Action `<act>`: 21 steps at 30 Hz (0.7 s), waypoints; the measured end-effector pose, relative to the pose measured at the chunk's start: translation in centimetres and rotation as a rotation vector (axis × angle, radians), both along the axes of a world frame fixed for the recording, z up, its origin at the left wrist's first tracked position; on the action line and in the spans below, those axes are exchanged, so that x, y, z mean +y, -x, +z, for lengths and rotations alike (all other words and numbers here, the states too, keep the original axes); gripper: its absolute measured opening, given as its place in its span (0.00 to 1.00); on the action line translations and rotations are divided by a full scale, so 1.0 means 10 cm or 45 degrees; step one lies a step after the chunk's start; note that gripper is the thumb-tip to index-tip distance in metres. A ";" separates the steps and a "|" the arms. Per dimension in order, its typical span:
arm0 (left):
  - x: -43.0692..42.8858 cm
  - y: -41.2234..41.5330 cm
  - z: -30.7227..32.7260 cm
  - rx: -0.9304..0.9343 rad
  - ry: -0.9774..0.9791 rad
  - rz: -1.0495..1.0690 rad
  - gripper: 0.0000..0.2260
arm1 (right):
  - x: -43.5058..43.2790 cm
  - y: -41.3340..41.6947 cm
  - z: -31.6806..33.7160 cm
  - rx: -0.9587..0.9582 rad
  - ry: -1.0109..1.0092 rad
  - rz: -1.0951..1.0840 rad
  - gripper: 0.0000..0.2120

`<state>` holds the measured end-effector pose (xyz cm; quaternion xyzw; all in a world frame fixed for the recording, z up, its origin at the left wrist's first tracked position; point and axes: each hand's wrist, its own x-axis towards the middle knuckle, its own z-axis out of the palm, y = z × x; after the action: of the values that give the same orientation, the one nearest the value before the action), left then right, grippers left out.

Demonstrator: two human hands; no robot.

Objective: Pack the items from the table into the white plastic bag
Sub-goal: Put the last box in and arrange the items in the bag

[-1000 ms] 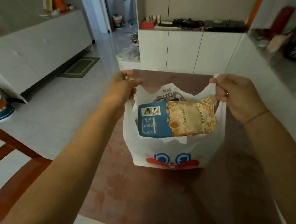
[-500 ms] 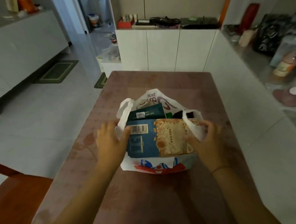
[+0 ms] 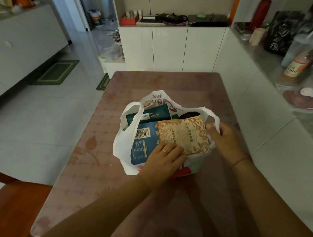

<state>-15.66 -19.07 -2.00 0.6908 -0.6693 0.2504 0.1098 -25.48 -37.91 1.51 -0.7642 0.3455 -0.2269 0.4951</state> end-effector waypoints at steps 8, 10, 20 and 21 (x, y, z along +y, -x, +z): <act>-0.03 -0.11 -0.07 0.123 -0.131 -0.019 0.20 | 0.20 0.20 -0.12 0.523 -0.029 0.043 0.20; -0.01 -0.12 -0.09 0.120 -0.150 -0.009 0.21 | 0.24 0.19 -0.08 0.401 -0.017 0.036 0.20; -0.15 -0.14 0.18 0.429 -0.366 0.088 0.19 | 0.13 0.20 0.28 -0.125 -0.404 0.041 0.22; -0.13 -0.15 0.19 0.465 -0.378 0.084 0.20 | 0.14 0.18 0.29 -0.163 -0.470 0.046 0.22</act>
<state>-14.18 -20.36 -0.05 0.7548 -0.6448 0.0236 0.1181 -27.28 -36.55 4.37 -0.6507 0.3353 -0.1989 0.6516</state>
